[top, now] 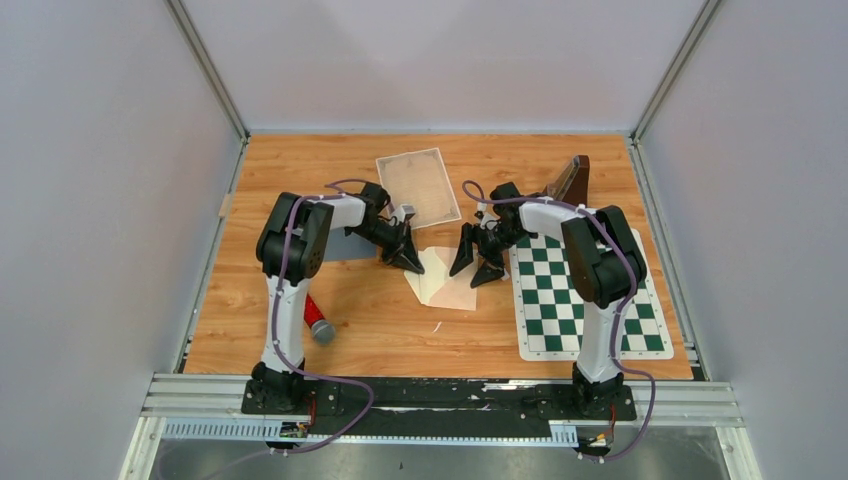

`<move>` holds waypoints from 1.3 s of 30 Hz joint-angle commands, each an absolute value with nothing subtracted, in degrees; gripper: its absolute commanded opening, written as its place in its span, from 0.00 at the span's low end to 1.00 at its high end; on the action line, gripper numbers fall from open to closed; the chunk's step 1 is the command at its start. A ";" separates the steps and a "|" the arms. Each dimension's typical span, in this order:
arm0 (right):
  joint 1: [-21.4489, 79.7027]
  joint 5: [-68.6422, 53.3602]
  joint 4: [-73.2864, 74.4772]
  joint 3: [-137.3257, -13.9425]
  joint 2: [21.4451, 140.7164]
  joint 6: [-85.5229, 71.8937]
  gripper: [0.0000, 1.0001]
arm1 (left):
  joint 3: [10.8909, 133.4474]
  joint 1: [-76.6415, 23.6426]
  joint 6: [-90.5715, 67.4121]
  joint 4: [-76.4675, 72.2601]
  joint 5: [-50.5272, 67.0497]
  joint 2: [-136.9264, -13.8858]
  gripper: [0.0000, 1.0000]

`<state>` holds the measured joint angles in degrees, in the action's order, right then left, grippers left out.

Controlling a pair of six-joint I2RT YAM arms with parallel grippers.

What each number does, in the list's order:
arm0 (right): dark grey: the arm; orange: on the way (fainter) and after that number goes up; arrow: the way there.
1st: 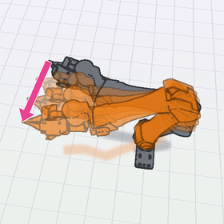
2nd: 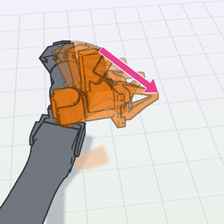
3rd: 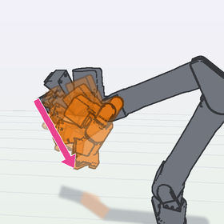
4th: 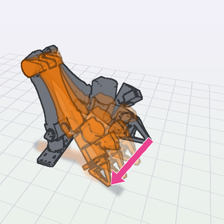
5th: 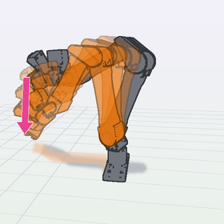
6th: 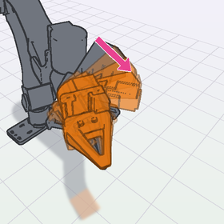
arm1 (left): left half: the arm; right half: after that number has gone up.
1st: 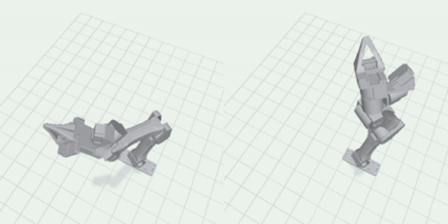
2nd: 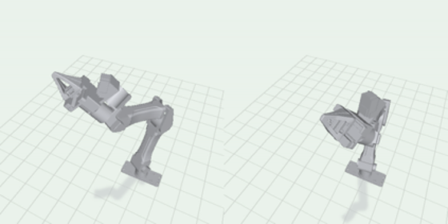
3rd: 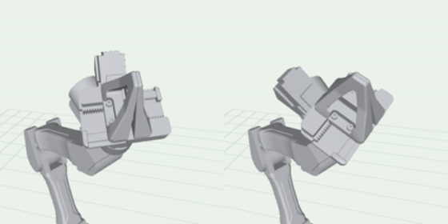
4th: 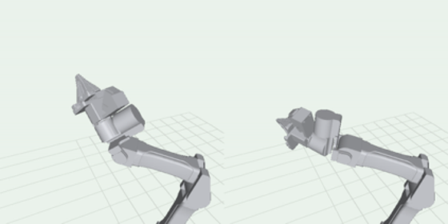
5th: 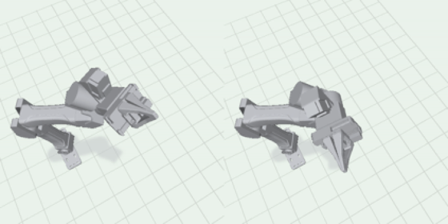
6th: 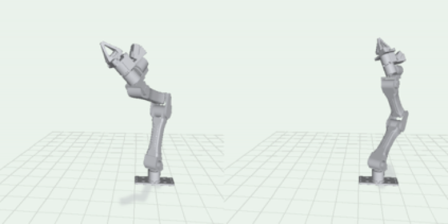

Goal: Place the letter into the envelope and seal it
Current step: Place the letter in the envelope.

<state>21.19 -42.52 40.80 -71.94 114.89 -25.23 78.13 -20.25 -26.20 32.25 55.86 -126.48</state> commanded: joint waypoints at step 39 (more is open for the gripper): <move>23.91 -39.77 39.32 -71.50 120.04 -23.91 0.65 | 81.71 -24.51 -22.89 33.73 48.71 -125.01 0.00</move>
<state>22.92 -42.98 39.83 -73.17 116.07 -24.53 79.18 -24.01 -22.65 34.92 49.63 -123.70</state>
